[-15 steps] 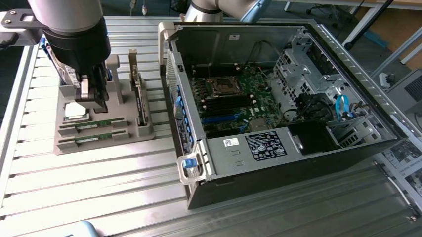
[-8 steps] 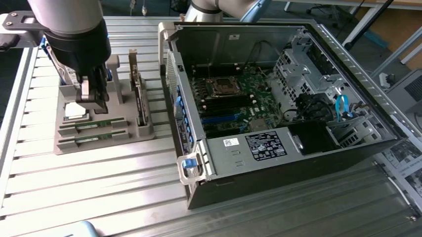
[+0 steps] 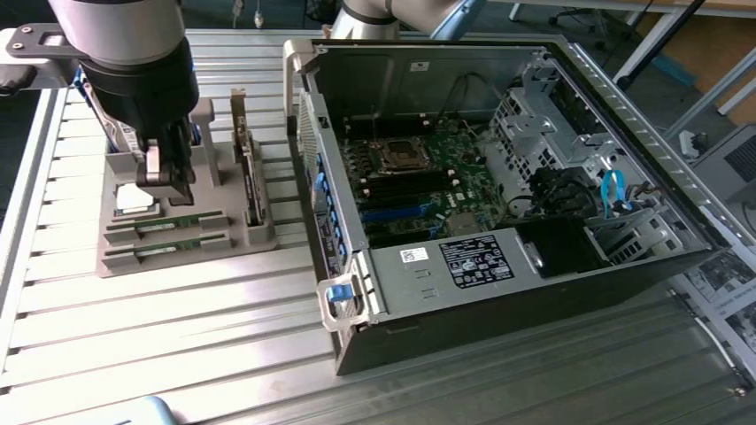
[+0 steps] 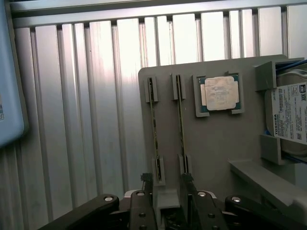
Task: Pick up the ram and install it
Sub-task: 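Pick up the ram and move it above insertion slot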
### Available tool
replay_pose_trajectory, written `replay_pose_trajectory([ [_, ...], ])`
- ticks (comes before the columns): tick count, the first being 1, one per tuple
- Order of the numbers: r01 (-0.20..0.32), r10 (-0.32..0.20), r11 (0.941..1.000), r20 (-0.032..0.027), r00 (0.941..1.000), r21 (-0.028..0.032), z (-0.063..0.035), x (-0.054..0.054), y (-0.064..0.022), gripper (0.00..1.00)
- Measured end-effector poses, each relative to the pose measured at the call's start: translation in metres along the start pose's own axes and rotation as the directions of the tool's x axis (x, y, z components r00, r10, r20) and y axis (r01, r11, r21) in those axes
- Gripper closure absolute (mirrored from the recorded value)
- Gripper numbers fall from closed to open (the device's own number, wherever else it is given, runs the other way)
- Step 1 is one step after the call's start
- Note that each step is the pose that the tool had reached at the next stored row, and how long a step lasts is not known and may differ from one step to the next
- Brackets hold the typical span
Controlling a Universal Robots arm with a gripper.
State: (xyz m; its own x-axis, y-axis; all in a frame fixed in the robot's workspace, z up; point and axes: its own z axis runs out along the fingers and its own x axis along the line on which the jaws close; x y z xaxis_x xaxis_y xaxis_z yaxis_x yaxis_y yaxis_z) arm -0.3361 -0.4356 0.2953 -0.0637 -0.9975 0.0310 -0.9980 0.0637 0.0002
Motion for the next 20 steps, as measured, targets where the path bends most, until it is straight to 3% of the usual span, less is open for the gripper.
replay_pose_trajectory([
  [20, 0.0, 0.0, 1.0, 0.0, 1.0, 0.0, 0.0078, 0.0002, 0.0073, 0.64],
])
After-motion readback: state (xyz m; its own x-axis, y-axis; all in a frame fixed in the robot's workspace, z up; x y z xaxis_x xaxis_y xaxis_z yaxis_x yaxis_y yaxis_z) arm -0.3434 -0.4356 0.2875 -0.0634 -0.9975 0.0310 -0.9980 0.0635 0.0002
